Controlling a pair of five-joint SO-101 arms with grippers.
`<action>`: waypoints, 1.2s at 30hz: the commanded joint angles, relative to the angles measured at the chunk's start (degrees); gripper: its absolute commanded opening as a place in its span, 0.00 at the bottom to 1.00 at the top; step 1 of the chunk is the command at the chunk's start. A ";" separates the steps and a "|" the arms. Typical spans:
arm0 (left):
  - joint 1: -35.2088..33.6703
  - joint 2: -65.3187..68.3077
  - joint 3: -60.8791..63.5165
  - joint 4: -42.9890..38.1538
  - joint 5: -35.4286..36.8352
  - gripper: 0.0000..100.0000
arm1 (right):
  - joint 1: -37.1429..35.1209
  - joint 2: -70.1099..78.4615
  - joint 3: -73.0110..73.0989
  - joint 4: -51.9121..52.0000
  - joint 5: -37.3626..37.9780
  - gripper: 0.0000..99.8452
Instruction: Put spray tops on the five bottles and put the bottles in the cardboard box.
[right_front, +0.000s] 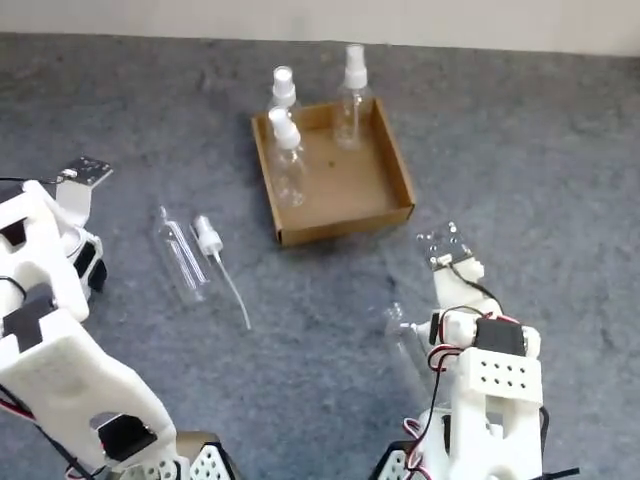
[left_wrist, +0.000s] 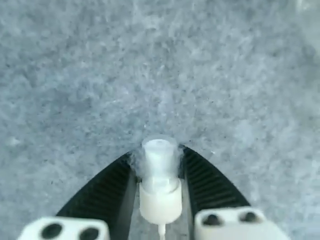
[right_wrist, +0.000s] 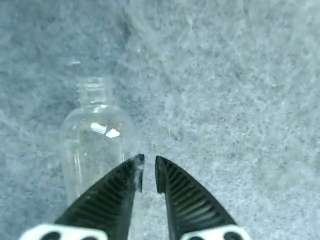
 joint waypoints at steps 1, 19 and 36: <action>0.75 -8.31 -1.98 2.37 3.52 0.00 | -2.15 -0.75 -0.92 -1.10 0.53 0.01; 14.20 -52.88 25.01 -2.29 21.10 0.00 | -20.53 13.23 -31.25 25.36 -7.47 0.22; 12.97 -59.21 31.52 -3.52 18.73 0.00 | -12.00 28.70 -14.64 10.33 2.37 0.22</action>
